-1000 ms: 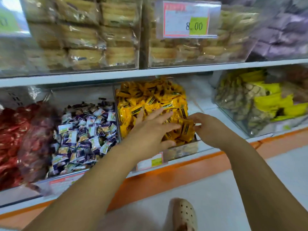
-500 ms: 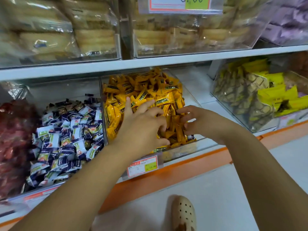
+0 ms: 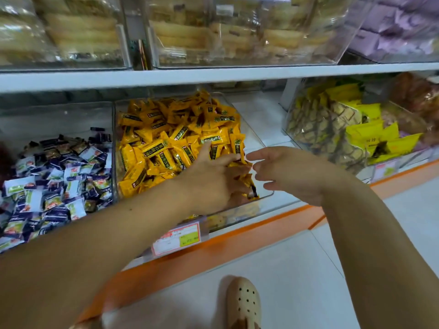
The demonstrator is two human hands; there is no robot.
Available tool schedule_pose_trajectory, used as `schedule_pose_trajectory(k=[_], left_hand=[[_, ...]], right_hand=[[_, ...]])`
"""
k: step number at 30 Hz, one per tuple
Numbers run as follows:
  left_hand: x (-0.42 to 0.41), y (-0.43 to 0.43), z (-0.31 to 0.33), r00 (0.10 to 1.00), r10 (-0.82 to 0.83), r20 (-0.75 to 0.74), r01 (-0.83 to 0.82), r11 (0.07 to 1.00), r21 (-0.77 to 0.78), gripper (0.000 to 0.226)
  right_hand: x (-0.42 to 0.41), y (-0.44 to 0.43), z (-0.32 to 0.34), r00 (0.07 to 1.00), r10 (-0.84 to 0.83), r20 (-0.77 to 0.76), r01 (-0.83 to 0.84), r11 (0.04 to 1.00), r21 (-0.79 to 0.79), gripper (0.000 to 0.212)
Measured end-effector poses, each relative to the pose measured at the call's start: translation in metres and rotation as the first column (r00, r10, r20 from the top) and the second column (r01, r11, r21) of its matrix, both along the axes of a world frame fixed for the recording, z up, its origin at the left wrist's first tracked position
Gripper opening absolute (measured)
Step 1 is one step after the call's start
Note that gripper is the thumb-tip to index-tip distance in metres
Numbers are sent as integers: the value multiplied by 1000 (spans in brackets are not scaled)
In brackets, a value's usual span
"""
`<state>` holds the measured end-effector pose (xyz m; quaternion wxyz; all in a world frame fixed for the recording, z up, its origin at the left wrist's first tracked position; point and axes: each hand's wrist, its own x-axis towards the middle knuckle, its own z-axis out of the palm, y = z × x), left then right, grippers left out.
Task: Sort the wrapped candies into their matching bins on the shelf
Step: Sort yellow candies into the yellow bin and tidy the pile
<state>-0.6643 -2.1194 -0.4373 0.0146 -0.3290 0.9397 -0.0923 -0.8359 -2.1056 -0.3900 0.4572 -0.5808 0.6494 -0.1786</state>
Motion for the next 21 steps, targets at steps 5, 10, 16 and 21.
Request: schedule_pose_trajectory(k=[5,10,16,21], left_hand=[[22,1,4,983,96,157,-105,993,49,43],[41,5,3,994,85,72,-86,996,23,59],[54,9,10,994,99,-40,-96,993,73,55],[56,9,8,985,97,-140,-89,994,56,55]], right_hand=[[1,-4,-9,999,-37,-10,37,999,25,43],[13,-4,-18,991,-80,-107,84,996,35,49],[37,-9,-22,942,2,-335,-10,1000,-23,68],[49,-13,-40,933,-22,-358,-20,993,-113,49]])
